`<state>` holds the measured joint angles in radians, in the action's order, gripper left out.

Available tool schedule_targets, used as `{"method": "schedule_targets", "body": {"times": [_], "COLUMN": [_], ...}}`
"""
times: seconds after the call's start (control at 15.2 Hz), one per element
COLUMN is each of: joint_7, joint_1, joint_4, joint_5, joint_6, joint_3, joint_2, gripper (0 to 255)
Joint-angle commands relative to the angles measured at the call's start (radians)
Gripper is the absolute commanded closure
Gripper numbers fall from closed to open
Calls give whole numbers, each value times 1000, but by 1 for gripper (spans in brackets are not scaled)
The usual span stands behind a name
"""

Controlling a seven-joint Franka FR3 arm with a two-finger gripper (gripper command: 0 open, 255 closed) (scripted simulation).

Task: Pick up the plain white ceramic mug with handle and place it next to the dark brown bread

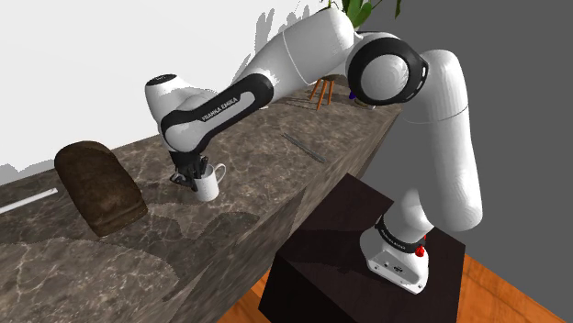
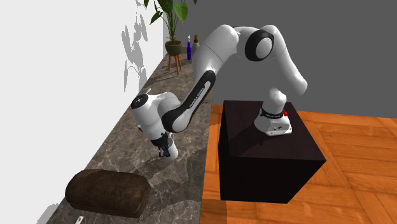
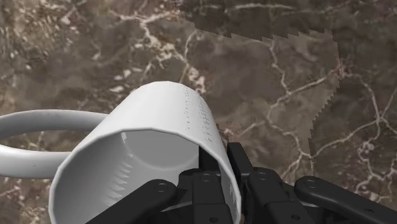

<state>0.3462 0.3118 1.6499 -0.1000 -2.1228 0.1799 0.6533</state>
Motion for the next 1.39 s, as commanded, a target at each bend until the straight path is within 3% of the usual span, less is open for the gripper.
{"method": "schedule_targets", "body": {"times": [0.0, 0.13, 0.2, 0.53, 0.79, 1.32], "joint_7": [0, 0, 0, 0, -7, -7], "joint_1": [0, 0, 0, 0, -3, -3], "joint_4": [0, 0, 0, 0, -57, -57], "joint_5": [0, 0, 0, 0, 10, 10], "joint_6": [-1, -1, -1, -1, 104, 104], "joint_3": [0, 0, 0, 0, 7, 7], "joint_2": [0, 0, 0, 0, -48, -48], "gripper": [255, 255, 0, 0, 0, 0]}}
